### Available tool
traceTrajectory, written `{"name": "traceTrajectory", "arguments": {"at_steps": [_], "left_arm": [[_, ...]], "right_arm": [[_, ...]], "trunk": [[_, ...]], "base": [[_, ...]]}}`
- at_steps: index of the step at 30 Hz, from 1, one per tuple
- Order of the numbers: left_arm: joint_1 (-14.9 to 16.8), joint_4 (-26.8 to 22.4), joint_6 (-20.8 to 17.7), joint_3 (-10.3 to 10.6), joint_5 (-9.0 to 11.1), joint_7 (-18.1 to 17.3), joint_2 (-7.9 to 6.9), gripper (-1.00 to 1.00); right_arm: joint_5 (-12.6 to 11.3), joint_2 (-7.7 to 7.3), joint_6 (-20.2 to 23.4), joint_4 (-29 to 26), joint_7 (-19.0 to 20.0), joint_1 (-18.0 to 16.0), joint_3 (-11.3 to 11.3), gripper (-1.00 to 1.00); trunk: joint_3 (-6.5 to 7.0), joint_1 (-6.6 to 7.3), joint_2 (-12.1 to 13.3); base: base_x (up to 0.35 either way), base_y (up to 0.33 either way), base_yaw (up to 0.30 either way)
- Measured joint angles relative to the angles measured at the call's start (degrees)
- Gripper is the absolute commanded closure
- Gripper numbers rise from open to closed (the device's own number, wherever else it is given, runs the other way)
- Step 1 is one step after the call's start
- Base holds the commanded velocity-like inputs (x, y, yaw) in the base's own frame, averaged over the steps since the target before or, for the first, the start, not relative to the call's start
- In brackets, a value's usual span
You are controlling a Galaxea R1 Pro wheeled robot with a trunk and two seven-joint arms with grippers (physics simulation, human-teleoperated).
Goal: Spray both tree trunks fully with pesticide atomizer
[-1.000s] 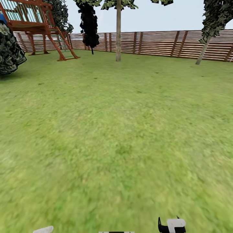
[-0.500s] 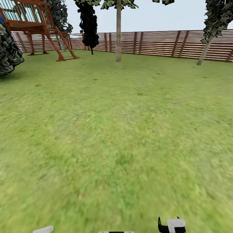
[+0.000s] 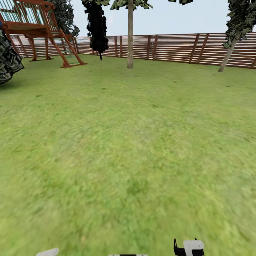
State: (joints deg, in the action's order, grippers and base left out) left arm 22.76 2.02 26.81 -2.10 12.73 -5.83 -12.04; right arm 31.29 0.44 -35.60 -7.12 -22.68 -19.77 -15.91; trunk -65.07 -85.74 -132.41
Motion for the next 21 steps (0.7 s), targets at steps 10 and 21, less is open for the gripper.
{"name": "traceTrajectory", "arguments": {"at_steps": [10,21], "left_arm": [[0.0,0.0,0.03,0.0,0.02,0.02,0.0,1.0],[0.0,0.0,0.0,0.0,0.02,0.02,0.0,1.0]], "right_arm": [[0.0,0.0,0.0,0.0,0.0,0.0,0.0,-1.0],[0.0,0.0,0.0,0.0,0.0,0.0,0.0,-1.0]], "trunk": [[0.0,0.0,0.0],[0.0,0.0,0.0]], "base": [[0.34,0.0,0.0],[0.34,0.0,0.0]]}}
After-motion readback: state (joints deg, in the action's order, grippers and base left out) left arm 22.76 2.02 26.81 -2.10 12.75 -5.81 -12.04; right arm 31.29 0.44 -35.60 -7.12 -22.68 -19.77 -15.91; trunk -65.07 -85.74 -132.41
